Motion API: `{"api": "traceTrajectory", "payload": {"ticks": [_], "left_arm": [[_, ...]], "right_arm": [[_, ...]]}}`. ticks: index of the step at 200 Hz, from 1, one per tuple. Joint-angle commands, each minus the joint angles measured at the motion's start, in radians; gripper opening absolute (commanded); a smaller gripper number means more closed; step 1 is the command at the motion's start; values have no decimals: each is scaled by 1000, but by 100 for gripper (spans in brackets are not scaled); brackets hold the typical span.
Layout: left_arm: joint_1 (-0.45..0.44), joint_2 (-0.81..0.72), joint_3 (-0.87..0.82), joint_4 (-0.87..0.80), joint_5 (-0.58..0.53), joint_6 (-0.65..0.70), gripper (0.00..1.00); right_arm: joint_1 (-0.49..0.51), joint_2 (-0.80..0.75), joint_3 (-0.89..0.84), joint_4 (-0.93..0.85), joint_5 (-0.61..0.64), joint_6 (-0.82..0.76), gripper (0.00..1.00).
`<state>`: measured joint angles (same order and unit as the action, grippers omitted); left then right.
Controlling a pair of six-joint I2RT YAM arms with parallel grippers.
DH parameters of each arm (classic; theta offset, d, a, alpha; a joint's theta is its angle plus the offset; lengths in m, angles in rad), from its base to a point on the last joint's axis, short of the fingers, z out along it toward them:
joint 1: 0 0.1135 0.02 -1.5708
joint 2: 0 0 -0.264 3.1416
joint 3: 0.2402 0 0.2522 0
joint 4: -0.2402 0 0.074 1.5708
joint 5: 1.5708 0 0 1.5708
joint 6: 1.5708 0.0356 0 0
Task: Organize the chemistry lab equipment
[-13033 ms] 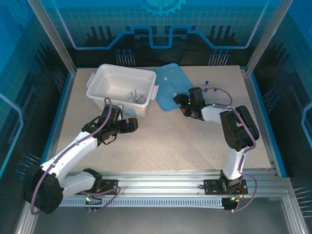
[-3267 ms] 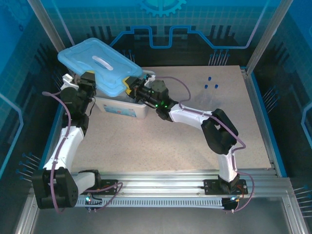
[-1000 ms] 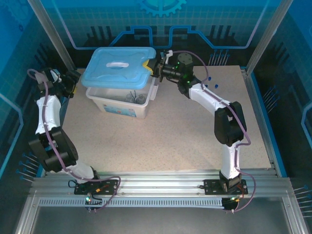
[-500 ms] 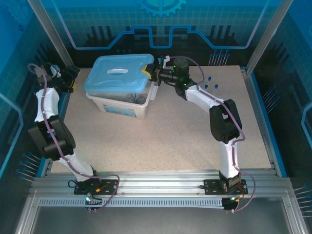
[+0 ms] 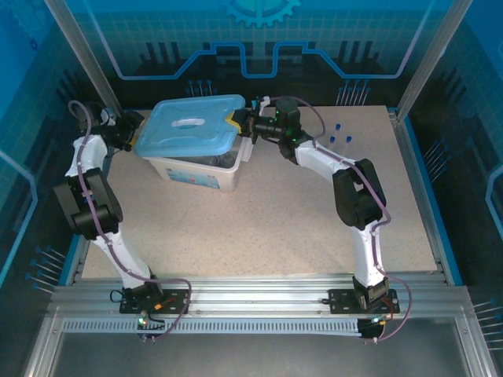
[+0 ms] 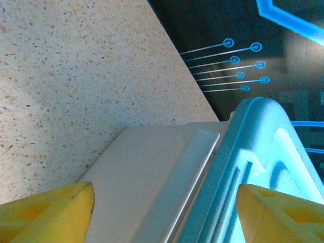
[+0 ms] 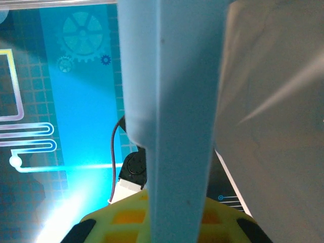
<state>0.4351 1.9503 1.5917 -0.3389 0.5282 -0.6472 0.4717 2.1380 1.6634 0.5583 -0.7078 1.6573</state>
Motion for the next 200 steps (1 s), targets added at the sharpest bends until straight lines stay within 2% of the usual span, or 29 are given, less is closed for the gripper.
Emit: {"api": "traceTrajectory", "payload": {"ticks": [1,122,164,200], "left_arm": [[-13,22,40,1,-8,27,75],[-20,29,40,-23,-36,43,74],[-36,37,43,-34,-36,58,74],[-48,17,14,15,-19,46,71]], "right_arm": [[-5,11,-7,75,-5,6,6],[-46,-10,-127,125,-18,14,8],[-50,-9,-136,135,-21,15,21],[-50,-7,-144,141,-21,19,26]]}}
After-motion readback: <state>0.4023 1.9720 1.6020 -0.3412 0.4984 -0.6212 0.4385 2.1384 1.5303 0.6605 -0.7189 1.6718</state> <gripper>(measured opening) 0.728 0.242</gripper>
